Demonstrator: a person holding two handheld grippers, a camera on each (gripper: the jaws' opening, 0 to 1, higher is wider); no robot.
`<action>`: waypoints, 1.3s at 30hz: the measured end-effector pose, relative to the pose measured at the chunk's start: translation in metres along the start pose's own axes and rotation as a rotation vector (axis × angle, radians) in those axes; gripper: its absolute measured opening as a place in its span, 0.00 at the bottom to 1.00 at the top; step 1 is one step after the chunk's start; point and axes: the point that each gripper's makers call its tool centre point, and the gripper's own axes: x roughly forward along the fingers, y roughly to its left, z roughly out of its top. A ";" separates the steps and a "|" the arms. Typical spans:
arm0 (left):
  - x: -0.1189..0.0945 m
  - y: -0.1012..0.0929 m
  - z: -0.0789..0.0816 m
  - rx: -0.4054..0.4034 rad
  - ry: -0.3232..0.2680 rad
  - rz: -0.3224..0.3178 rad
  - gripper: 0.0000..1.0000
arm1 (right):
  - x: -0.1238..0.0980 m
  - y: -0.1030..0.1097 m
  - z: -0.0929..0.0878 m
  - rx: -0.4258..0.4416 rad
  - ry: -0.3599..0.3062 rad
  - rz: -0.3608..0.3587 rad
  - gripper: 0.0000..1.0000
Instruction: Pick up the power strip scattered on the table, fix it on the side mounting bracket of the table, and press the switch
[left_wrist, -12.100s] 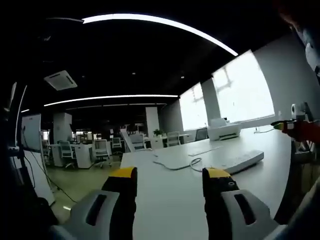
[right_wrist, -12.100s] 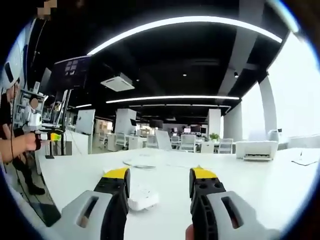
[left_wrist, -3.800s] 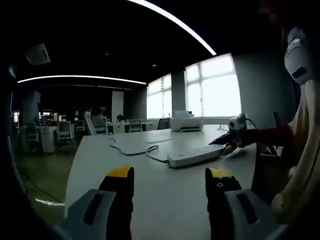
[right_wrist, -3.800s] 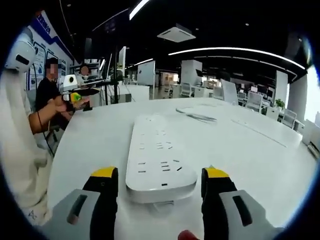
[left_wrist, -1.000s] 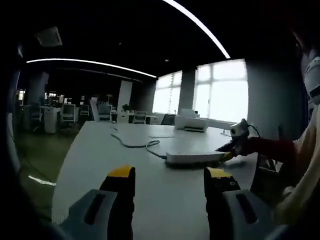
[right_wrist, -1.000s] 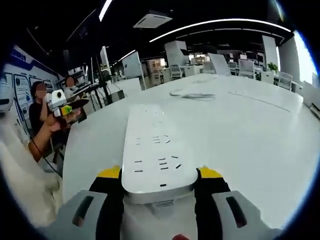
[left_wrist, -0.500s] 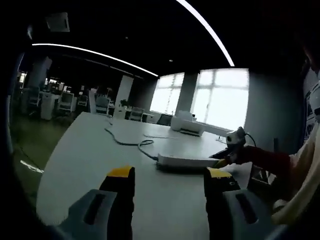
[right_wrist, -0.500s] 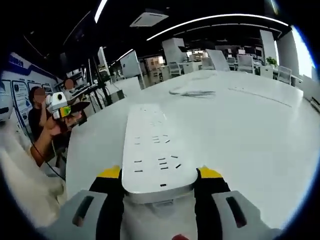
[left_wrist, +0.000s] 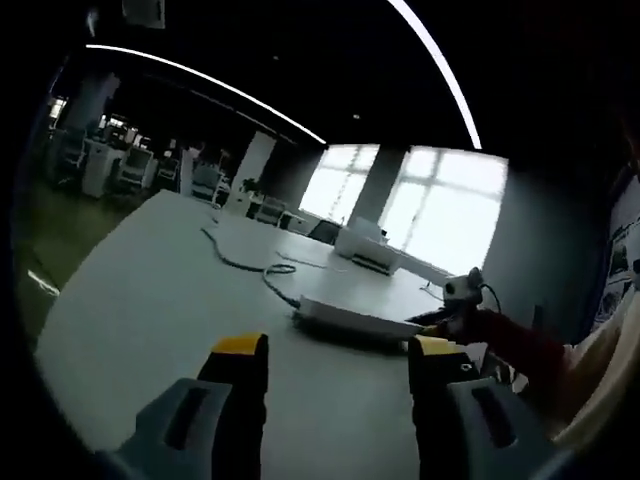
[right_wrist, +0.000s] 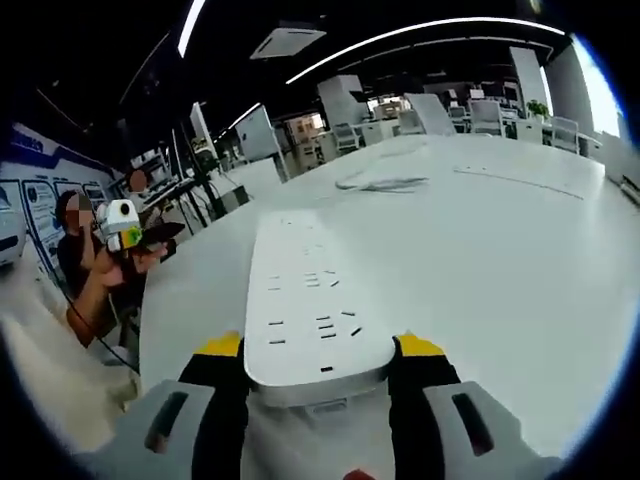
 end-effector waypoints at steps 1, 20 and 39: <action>0.001 -0.001 0.000 -0.044 0.002 -0.010 0.63 | 0.000 0.000 0.000 0.000 0.000 0.000 0.51; 0.028 0.002 0.000 -0.387 0.009 -0.005 0.67 | 0.000 0.001 -0.002 -0.006 0.000 -0.030 0.51; 0.060 -0.013 -0.004 -0.566 -0.021 -0.030 0.66 | 0.000 0.001 -0.001 -0.002 0.005 -0.034 0.51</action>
